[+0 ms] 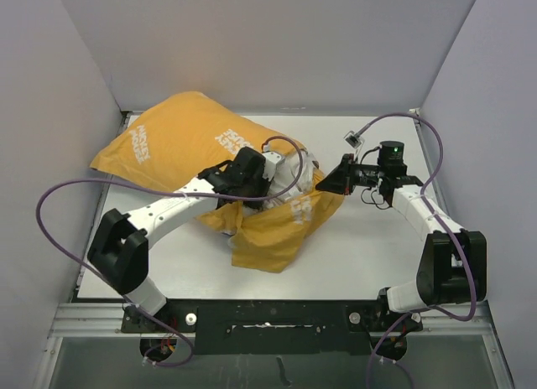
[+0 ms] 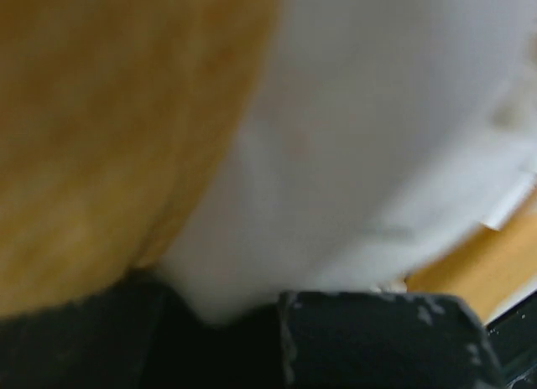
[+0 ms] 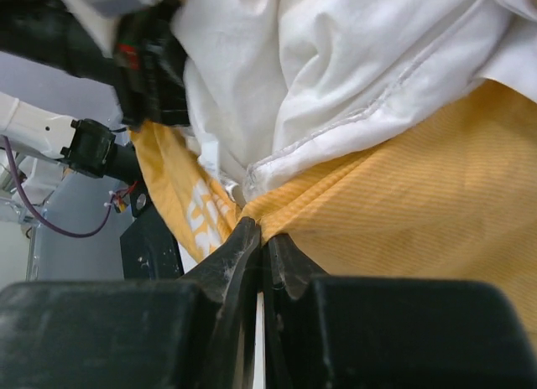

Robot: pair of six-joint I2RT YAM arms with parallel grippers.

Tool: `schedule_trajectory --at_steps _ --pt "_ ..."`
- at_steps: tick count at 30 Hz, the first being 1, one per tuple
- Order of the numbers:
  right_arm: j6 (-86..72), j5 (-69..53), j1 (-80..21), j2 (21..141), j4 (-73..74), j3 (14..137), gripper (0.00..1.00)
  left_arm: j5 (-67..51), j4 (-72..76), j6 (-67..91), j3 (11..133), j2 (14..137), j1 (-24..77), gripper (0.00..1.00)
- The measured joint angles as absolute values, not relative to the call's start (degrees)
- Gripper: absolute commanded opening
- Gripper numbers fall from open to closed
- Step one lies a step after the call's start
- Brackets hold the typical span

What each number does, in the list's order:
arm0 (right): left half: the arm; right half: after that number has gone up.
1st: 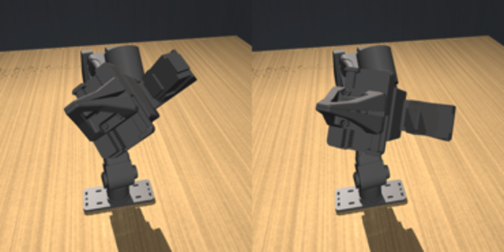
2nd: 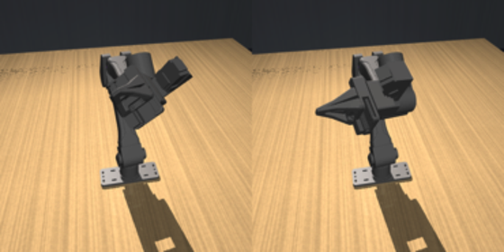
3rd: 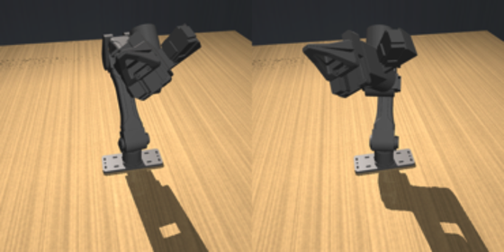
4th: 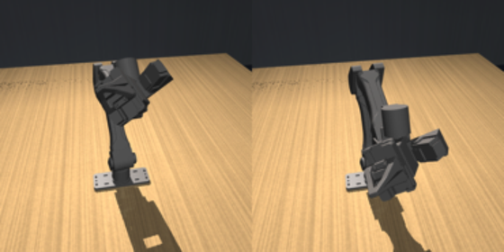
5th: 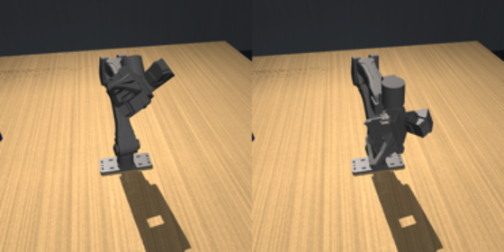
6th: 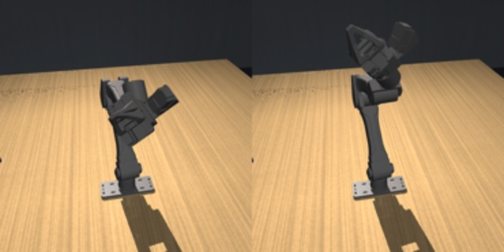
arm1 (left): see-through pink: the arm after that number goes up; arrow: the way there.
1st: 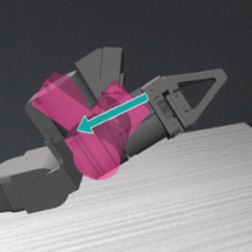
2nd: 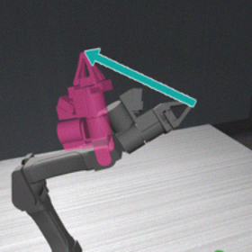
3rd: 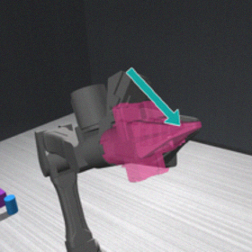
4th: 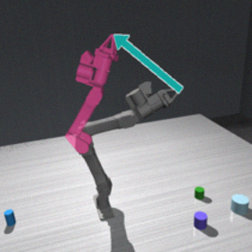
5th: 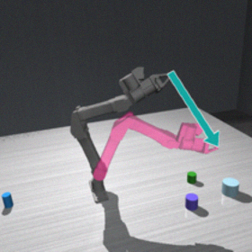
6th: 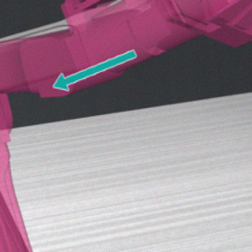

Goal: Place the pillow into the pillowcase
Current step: Stuff the pillow into the pillowcase.

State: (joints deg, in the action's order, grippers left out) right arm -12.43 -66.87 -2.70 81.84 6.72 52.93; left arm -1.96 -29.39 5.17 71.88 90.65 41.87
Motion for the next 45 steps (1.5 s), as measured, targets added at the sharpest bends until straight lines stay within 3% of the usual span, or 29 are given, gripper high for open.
schedule_trajectory --at_steps 6,10,15,18,20,22,23,25,26,29,32,33,38,39,40,42,45 --pt "-17.2 -68.8 -3.5 80.1 -0.6 49.5 0.00 1.2 -32.0 8.8 75.1 99.7 42.5 0.00" --pt "-23.0 -69.1 -2.9 79.7 -5.5 49.5 0.00 -3.8 -31.6 7.1 75.0 99.7 44.0 0.00" --pt "-29.4 -69.5 0.1 80.7 -7.7 52.7 0.00 -14.5 -22.7 8.2 67.4 92.3 44.6 0.52" --pt "-30.1 -71.0 -0.2 81.2 -6.2 54.0 0.00 -18.5 -16.0 11.3 62.4 82.8 44.2 0.70" --pt "-30.2 -72.7 -0.9 81.2 -5.5 54.1 0.00 -20.7 -14.0 12.7 61.8 77.9 43.4 0.71" --pt "-30.1 -74.7 -1.6 81.2 -5.3 54.2 0.00 -23.6 -13.5 13.4 62.6 74.5 42.2 0.69" --pt "-30.0 -75.3 -1.8 81.1 -5.3 54.3 0.00 -25.0 -14.1 13.3 63.8 74.0 41.7 0.62" --pt "-28.6 -72.8 -0.9 81.2 -5.5 54.6 0.00 -28.9 -17.2 13.9 67.1 74.0 41.5 0.32" --pt "-28.1 -71.5 -0.1 81.2 -5.4 54.6 0.00 -30.2 -19.2 14.0 69.7 74.0 41.7 0.21" --pt "-26.9 -69.1 1.1 81.2 -4.1 54.6 0.00 -30.2 -24.6 12.1 79.4 76.2 41.9 0.23" --pt "-25.9 -67.7 1.7 81.2 -4.1 54.6 0.00 -28.8 -27.3 9.2 89.6 80.9 41.9 0.48" --pt "-25.8 -67.4 1.9 81.2 -4.1 54.6 0.00 -28.3 -27.3 8.3 91.2 82.2 41.9 0.51" --pt "-25.7 -66.7 2.3 81.2 -4.5 54.0 0.00 -20.9 -28.5 1.4 95.7 90.8 44.2 0.53" --pt "-25.7 -66.6 2.3 81.1 -4.7 53.7 0.00 -18.7 -29.6 -0.4 97.6 93.8 44.8 0.50" --pt "-25.7 -66.6 2.3 81.1 -4.9 53.4 0.00 -16.7 -30.7 -1.8 99.9 97.0 45.2 0.38" --pt "-25.7 -66.7 2.6 80.9 -5.5 52.8 0.00 -13.8 -32.2 -3.9 104.3 103.7 45.5 0.00" --pt "-26.3 -66.9 3.7 80.5 -6.6 52.0 0.00 -12.5 -34.0 -5.5 106.0 112.4 45.1 0.00"
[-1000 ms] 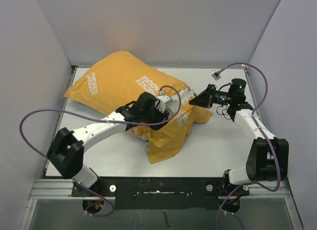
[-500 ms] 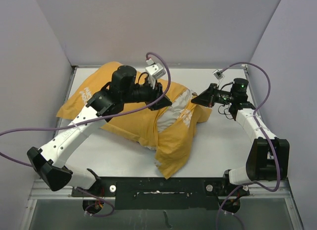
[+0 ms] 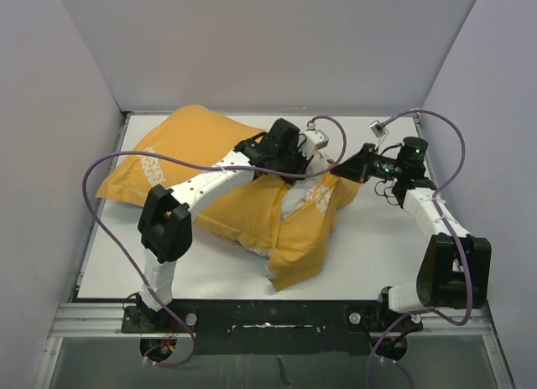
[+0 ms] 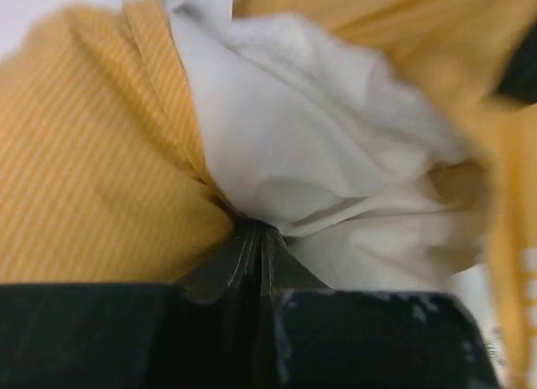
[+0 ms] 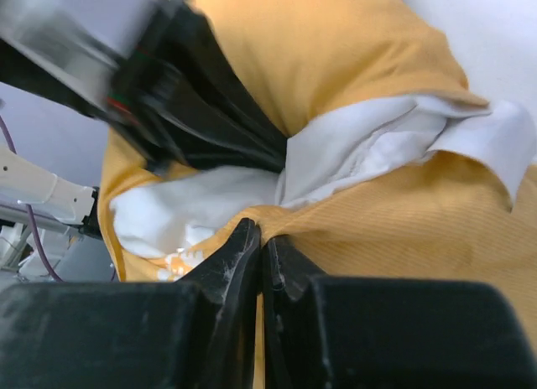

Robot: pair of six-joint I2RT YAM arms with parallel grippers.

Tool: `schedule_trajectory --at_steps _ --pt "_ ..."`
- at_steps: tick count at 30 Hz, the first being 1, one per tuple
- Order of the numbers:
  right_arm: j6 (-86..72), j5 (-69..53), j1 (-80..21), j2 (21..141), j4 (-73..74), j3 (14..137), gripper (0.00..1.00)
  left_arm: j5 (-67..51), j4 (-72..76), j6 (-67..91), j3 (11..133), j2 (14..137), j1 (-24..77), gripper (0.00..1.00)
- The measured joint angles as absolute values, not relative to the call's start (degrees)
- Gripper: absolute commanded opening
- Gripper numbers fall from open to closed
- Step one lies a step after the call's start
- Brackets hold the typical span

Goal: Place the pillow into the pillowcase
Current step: Stuff the pillow into the pillowcase.

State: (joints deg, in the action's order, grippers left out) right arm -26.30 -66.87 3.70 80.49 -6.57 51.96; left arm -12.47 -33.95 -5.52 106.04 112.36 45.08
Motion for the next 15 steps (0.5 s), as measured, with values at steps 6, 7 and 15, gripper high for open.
schedule_trajectory --at_steps 6,7,15 --pt "-40.9 -70.3 7.3 81.9 -19.8 51.0 0.00 -12.6 -26.2 -4.1 93.4 113.6 45.8 0.00" --pt "-43.7 -71.2 6.4 82.9 -23.0 51.2 0.00 -12.6 -23.7 -3.4 91.5 112.7 46.0 0.00" --pt "-30.5 -64.4 -6.3 84.1 -11.2 55.7 0.00 -20.0 -12.3 10.5 79.2 101.9 42.7 0.41"
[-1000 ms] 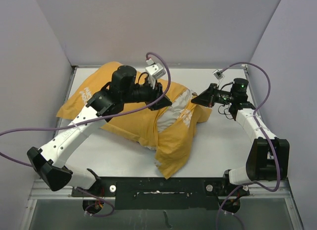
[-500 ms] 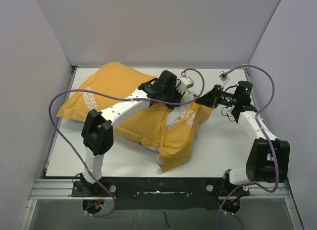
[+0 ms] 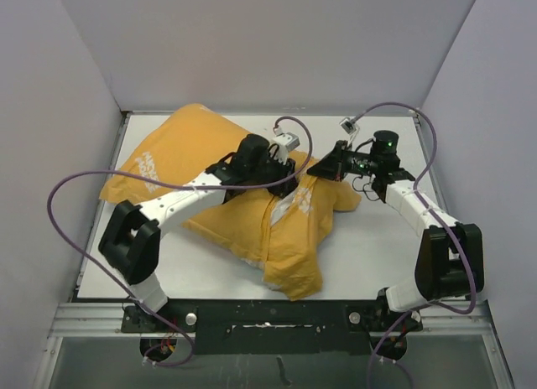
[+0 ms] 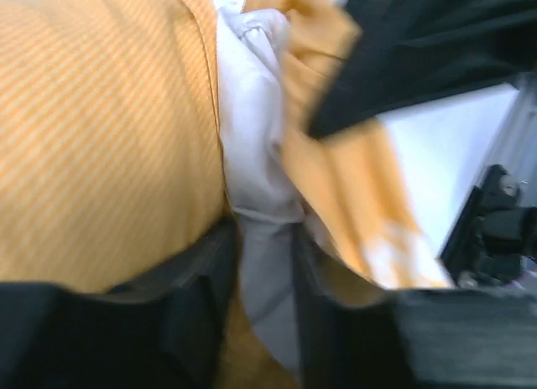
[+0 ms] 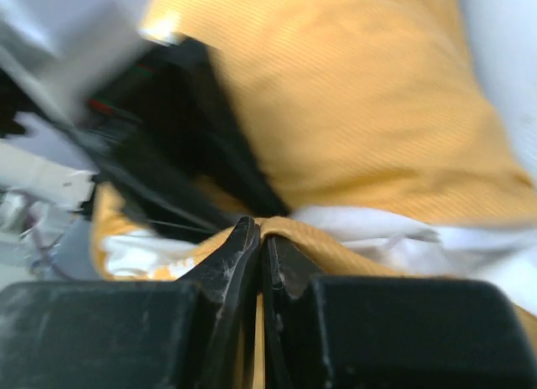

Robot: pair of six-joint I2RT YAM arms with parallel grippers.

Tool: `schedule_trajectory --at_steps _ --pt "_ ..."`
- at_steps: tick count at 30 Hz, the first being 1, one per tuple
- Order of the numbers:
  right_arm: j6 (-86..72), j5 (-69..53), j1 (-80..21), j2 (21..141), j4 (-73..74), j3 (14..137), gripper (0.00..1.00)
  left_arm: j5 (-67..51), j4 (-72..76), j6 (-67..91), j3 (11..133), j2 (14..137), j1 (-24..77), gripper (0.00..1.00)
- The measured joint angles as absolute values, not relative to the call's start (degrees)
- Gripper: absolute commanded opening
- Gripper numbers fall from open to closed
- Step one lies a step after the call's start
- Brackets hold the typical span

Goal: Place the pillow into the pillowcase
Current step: Stuff the pillow into the pillowcase.

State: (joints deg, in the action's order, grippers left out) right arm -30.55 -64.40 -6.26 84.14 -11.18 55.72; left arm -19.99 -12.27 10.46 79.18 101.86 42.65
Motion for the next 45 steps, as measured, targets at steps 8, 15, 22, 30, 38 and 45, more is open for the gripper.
schedule_trajectory --at_steps 8,15,22,30,38,45 --pt "-16.9 -51.2 -5.3 93.2 2.9 55.4 0.00 -23.5 -10.3 25.4 69.6 80.3 37.9 0.56" --pt "-15.2 -49.7 -4.4 90.1 1.5 53.7 0.00 -9.9 -24.9 21.6 76.9 72.8 45.5 0.56" --pt "-25.9 -60.3 -2.6 82.7 -16.3 45.6 0.01 3.0 -34.3 17.5 79.2 83.5 56.2 0.17" --pt "-29.0 -62.1 -2.3 79.0 -20.3 45.4 0.00 12.1 -42.0 11.4 85.9 92.3 58.6 0.00" --pt "-27.0 -60.0 -8.1 84.1 -11.0 57.6 0.04 -1.3 -38.8 5.3 90.0 90.9 63.8 0.34" --pt "-21.6 -51.0 -10.2 90.9 -8.1 64.2 0.05 1.7 -37.1 6.0 90.0 85.4 64.6 0.62"
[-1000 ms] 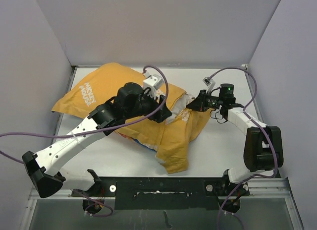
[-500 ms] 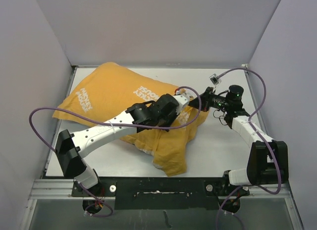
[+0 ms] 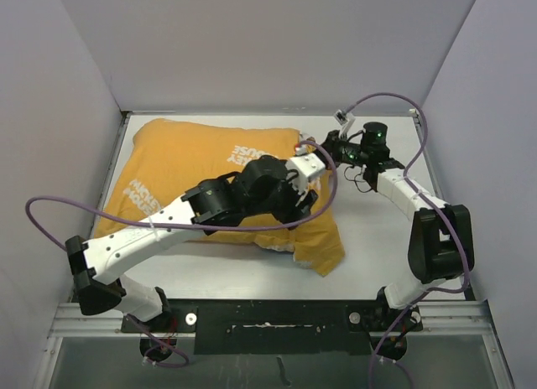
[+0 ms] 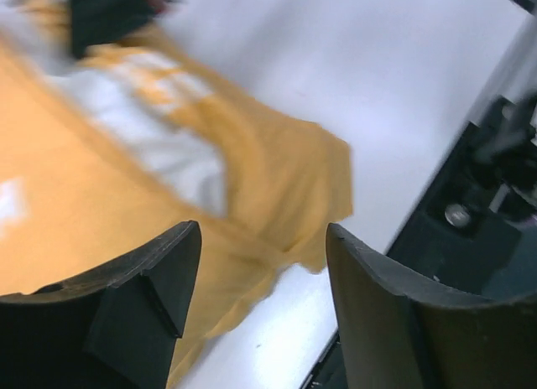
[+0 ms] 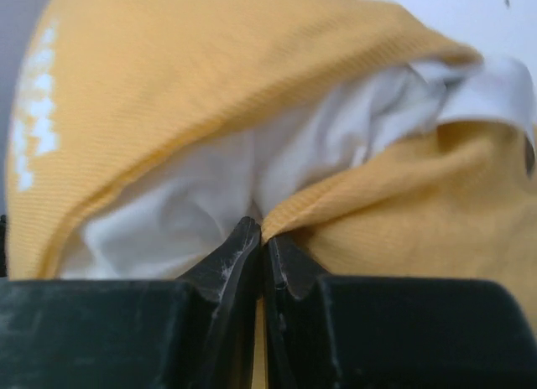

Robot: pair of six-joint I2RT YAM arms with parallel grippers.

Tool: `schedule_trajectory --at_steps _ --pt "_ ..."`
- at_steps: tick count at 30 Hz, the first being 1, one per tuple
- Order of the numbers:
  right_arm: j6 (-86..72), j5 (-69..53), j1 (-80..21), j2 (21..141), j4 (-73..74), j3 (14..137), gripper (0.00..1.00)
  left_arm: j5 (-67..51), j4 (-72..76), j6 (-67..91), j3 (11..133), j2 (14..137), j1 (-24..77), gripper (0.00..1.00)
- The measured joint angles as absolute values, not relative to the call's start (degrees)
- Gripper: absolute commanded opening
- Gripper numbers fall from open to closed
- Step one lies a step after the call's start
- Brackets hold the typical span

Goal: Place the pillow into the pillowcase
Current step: Stuff the pillow into the pillowcase.

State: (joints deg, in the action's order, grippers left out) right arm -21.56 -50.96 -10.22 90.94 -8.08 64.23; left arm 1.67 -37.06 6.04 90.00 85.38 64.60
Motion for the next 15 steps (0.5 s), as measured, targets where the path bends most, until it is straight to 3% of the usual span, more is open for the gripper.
schedule_trajectory --at_steps 7,13,15 --pt "-21.6 -51.0 -5.2 93.5 -8.1 58.7 0.05 19.3 -37.6 7.7 90.6 81.7 58.2 0.66" --pt "-22.6 -52.2 -6.3 92.2 -11.6 57.4 0.05 26.5 -38.7 5.4 103.9 97.5 58.6 0.64" --pt "-23.5 -52.9 -6.0 91.8 -12.9 56.6 0.05 28.3 -39.8 4.3 109.0 103.5 58.6 0.55"
